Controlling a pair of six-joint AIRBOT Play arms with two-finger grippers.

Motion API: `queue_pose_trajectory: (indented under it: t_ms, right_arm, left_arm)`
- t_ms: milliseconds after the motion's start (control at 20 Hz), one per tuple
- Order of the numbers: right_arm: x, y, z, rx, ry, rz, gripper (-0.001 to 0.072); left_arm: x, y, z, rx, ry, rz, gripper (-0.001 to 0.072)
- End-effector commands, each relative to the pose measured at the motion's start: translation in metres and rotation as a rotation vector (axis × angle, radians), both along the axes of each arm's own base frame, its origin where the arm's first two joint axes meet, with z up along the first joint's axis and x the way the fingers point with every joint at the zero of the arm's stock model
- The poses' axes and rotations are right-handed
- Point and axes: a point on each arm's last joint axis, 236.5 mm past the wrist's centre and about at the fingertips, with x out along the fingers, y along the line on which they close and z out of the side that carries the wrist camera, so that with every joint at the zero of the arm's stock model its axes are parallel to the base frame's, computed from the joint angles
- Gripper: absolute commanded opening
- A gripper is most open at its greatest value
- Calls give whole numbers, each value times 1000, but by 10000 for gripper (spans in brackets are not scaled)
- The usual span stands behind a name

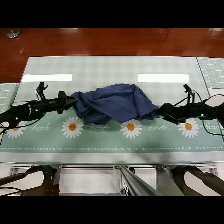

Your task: Fold the shirts.

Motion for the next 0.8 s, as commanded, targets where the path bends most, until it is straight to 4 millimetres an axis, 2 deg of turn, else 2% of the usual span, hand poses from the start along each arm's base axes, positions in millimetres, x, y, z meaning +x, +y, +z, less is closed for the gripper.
queue_pose_trajectory:
  t_ms: [0,150,400,500,550,600,650,700,750]
  right_arm:
    - [5,36,8,58,-25,3,620]
    - [29,57,16,126,-81,-62,620]
    - [42,78,-10,186,-2,-55,620]
    - [57,91,-10,230,-10,-52,620]
    - [68,95,-6,252,-24,-57,592]
    - [77,96,-2,260,-37,-61,465]
    - [85,98,4,264,-54,-50,213]
    - [90,98,12,260,-79,-25,18]
    - [93,98,21,244,-98,19,19]
  left_arm:
    - [12,-5,15,-12,-63,-10,29]
    - [12,-6,16,-14,-65,-13,30]
    - [9,-9,18,-26,-65,-26,30]
    - [9,-11,18,-26,-65,-32,30]
    - [8,-15,18,-27,-65,-41,30]
    - [6,-18,18,-27,-65,-50,30]
    - [6,-21,18,-27,-66,-56,30]
    - [6,-21,19,-27,-69,-59,30]
    - [8,-20,23,-29,-77,-56,30]
